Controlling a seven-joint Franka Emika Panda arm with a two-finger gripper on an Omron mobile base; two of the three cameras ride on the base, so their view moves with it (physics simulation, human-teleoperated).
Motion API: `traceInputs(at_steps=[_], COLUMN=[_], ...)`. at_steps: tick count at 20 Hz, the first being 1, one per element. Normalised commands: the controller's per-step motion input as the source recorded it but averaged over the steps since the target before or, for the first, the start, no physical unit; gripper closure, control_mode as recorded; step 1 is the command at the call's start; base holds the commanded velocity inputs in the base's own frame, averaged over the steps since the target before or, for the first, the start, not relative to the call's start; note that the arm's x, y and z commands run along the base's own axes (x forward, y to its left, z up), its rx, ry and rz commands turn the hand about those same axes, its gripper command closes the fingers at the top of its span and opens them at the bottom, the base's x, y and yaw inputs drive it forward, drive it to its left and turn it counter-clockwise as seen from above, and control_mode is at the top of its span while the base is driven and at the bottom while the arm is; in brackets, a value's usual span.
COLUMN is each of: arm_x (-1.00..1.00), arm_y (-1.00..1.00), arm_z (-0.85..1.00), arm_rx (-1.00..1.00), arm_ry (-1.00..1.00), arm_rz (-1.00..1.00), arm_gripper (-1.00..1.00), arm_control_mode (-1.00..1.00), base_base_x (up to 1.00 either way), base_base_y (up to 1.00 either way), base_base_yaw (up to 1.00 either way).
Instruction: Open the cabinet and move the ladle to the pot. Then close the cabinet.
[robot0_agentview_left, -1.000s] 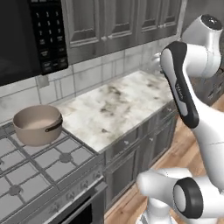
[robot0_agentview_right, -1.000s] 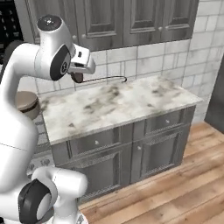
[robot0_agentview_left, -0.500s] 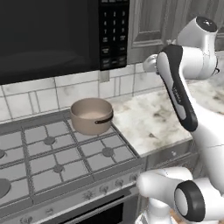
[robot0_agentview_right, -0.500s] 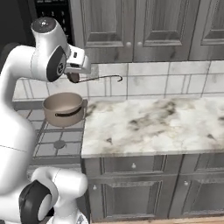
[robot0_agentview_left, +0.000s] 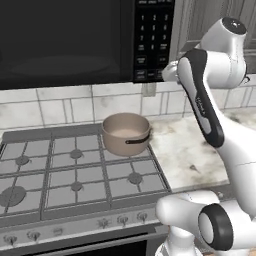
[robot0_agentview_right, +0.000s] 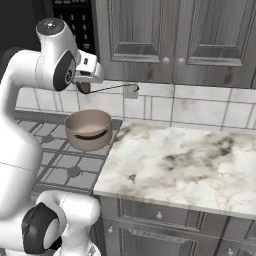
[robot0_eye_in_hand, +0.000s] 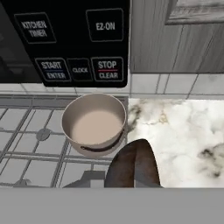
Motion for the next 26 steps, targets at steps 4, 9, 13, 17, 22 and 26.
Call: traceInputs(at_steps=[4,9,13,17,22,26], arm_x=[0.05,0.00,0.03,0.11,0.47,0.72], arm_y=[0.00,0.00,0.00,0.02,0.17,0.16], arm_z=[-0.11,-0.69,-0.82,-0.70,-0.65,-0.44], arm_rx=[0.04,0.09,0.07,0.04,0.02,0.01], arm_ry=[-0.01,-0.07,-0.06,-0.05,-0.03,0.00], arm_rz=[0.11,0.36,0.24,0.16,0.11,0.07], arm_gripper=[1.00,1.00,1.00,1.00,1.00,1.00], arm_control_mode=[-1.00,-1.00,-1.00,-1.00,-1.00,-1.00], base_base_x=[0.40,0.00,0.00,0.00,0.00,0.00], base_base_y=[-0.03,0.00,0.00,0.00,0.00,0.00], base_base_yaw=[0.35,0.00,0.00,0.00,0.00,0.00])
